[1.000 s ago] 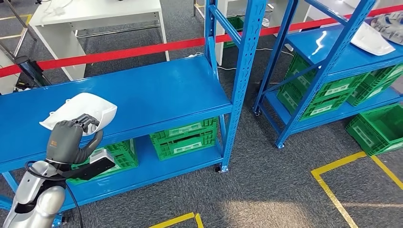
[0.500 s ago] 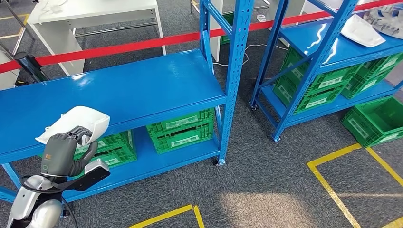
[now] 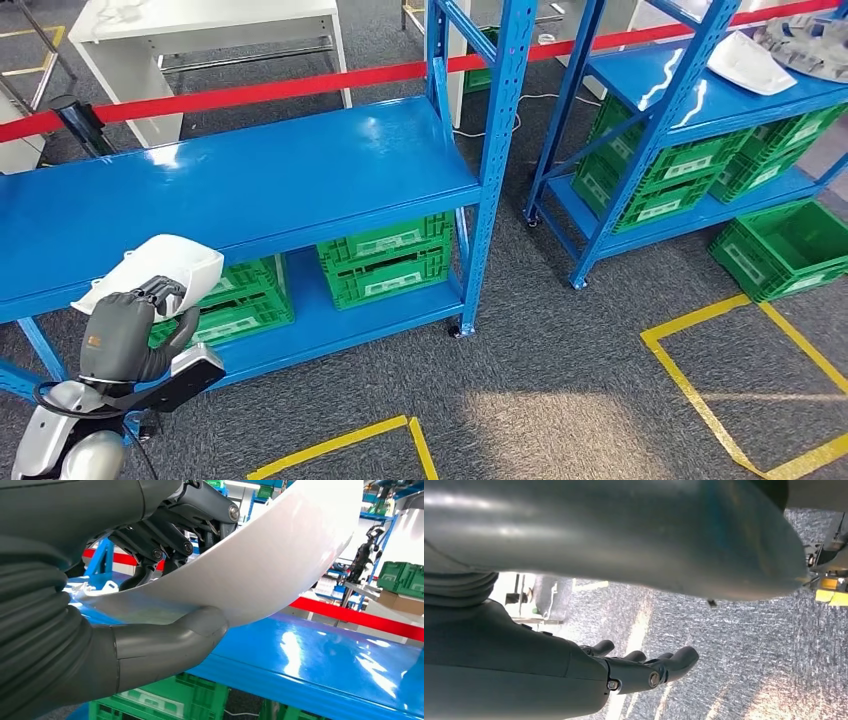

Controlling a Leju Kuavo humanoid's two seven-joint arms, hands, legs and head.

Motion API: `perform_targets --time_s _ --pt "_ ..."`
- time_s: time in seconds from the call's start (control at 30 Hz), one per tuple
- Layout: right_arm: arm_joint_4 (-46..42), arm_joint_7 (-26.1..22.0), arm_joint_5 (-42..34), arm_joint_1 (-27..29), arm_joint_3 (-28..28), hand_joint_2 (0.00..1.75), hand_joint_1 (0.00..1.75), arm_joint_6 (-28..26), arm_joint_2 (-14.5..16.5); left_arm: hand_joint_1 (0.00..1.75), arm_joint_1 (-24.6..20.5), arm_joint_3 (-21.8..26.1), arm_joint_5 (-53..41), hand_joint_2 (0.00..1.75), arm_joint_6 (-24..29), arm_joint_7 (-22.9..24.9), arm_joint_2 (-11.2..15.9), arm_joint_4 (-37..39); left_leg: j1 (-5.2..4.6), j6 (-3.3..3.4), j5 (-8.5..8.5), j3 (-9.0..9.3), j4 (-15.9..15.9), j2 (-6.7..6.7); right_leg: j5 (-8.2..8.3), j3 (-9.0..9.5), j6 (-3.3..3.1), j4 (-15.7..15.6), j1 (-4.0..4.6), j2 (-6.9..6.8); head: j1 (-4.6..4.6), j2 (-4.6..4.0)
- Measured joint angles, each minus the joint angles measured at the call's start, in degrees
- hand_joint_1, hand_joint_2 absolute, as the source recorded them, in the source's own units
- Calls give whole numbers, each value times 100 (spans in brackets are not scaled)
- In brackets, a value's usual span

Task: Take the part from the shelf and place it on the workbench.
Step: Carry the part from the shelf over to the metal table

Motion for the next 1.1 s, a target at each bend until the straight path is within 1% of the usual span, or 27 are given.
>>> perform_targets --time_s 0.03,0.07,0.13,0.17,0.2,0.23,0.27,0.33,0.37,0.4,0.47,0.5,0.53,0.57,0.63,0.67,0.7,0.73,0.77,0.8,0.83,0.87,0.9,0.97,1.0,1.03,1.1 --pt "0 1 -1 3 0 0 0 -20 0 162 4 5 -1 175 -2 2 -3 -14 4 54 50 -45 -5 9 -168 -73 27 153 -6 0 -1 0" --pt "0 0 -1 3 0 0 0 -43 0 162 10 11 -1 175 -3 3 -5 -28 5 93 105 -100 -4 17 -418 -178 47 423 -9 0 2 0" --pt "0 4 -1 3 0 0 0 -80 0 162 40 26 -1 175 -3 4 -11 -43 -11 126 210 -233 10 22 -907 -397 63 1147 -7 1 3 1" --pt "0 4 -1 3 0 0 0 -96 -1 162 60 36 -1 175 -3 4 -16 -44 -24 131 257 -305 21 25 -1008 -436 58 1409 -3 1 2 0" --pt "0 5 0 3 0 0 0 -119 -1 162 77 47 -1 175 -3 4 -20 -45 -37 134 298 -373 35 28 -992 -387 42 1494 3 2 2 0" --pt "0 5 1 3 0 0 0 -145 -2 162 89 57 -1 175 -3 4 -23 -47 -52 136 336 -435 49 29 -885 -231 12 1366 17 2 2 0" --pt "0 6 2 0 0 0 0 -175 -3 162 94 65 -3 175 -3 4 -27 -51 -64 134 370 -485 60 28 -745 18 -35 1049 37 3 2 0" --pt "-1 5 2 -14 0 0 0 -225 -20 162 94 73 -18 175 -3 7 -37 -70 -84 111 437 -552 74 27 -598 575 -142 246 94 -9 -3 1" --pt "-2 5 2 -22 0 0 0 -248 -29 162 93 77 -30 175 -3 11 -45 -79 -85 85 471 -567 74 29 -582 743 -177 -30 121 -17 -2 1" --pt "-2 4 3 -28 1 0 0 -267 -37 162 92 81 -40 175 -4 16 -57 -85 -81 51 506 -574 69 33 -590 817 -196 -178 141 -26 1 1" --pt "-2 4 5 -27 1 0 0 -300 -35 162 92 88 -54 175 -5 25 -82 -91 -69 -19 573 -590 52 36 -507 785 -233 -260 131 -36 13 1" --pt "-2 5 6 -27 1 0 0 -309 -35 162 95 91 -57 175 -5 28 -92 -94 -67 -53 545 -620 70 34 -448 755 -262 -296 112 -44 11 1" --pt "-2 5 7 -27 0 0 0 -320 -34 162 96 95 -61 175 -5 30 -97 -96 -64 -89 427 -668 155 29 -381 715 -300 -333 88 -53 6 1" --pt "-2 6 10 -28 1 0 0 -326 -33 162 96 98 -64 175 -7 33 -99 -96 -53 -131 209 -737 349 26 -318 664 -324 -360 69 -63 -2 1" --pt "-2 6 26 -25 4 0 0 -326 -33 162 96 103 -74 175 -15 37 -108 -90 -17 -223 -300 -888 970 25 -223 546 -343 -362 58 -73 -11 1" --pt "-2 6 37 -22 7 0 0 -321 -32 162 97 104 -79 175 -19 38 -111 -84 6 -266 -431 -927 1275 26 -176 480 -329 -354 50 -77 -11 1" --pt "-2 6 44 -19 10 0 0 -313 -31 162 99 108 -83 175 -23 34 -114 -79 29 -302 -429 -906 1443 27 -132 418 -312 -340 39 -82 -10 1" --pt "-1 6 47 -18 12 0 0 -301 -31 162 99 114 -86 175 -24 26 -114 -77 52 -335 -318 -800 1429 29 -91 351 -287 -316 21 -86 -10 1" --pt "-1 6 44 -19 13 0 0 -288 -31 162 98 121 -86 175 -25 14 -114 -76 76 -366 -154 -602 1223 31 -57 285 -257 -281 1 -87 -11 0" --pt "-2 6 39 -21 13 0 0 -272 -31 162 94 130 -86 175 -25 3 -114 -77 103 -398 -49 -348 871 32 -31 227 -225 -238 -15 -88 -11 0" --pt "-1 6 38 -23 13 0 0 -253 -31 162 87 136 -87 175 -26 -6 -115 -78 108 -417 -16 -86 497 25 -10 164 -190 -189 -22 -85 -16 0" --pt "-1 6 46 -25 14 0 0 -226 -31 162 80 143 -86 175 -27 -14 -116 -79 109 -406 -50 96 204 17 12 118 -153 -148 -14 -82 -16 0" --pt "-1 5 58 -26 17 0 0 -194 -31 162 75 146 -87 175 -28 -17 -118 -80 102 -366 -115 185 31 7 37 84 -117 -118 -1 -80 -17 1" --pt "0 6 66 -22 24 0 0 -125 -31 162 73 150 -87 175 -33 -23 -123 -79 89 -215 -139 150 -18 4 98 43 -41 -101 13 -77 -10 1" --pt "0 6 57 -20 26 0 0 -106 -31 162 72 150 -88 175 -35 -23 -127 -79 89 -141 -109 111 -12 14 74 20 -6 -71 3 -72 -8 1" --pt "0 6 46 -18 26 0 0 -92 -32 162 70 150 -89 175 -37 -23 -133 -80 90 -74 -73 70 -11 25 -34 -24 25 22 -9 -66 -4 0" --pt "0 4 34 -19 26 0 0 -97 -32 162 64 150 -96 175 -44 -25 -151 -81 82 19 17 -15 -11 43 -494 -208 68 530 -21 -50 2 0"
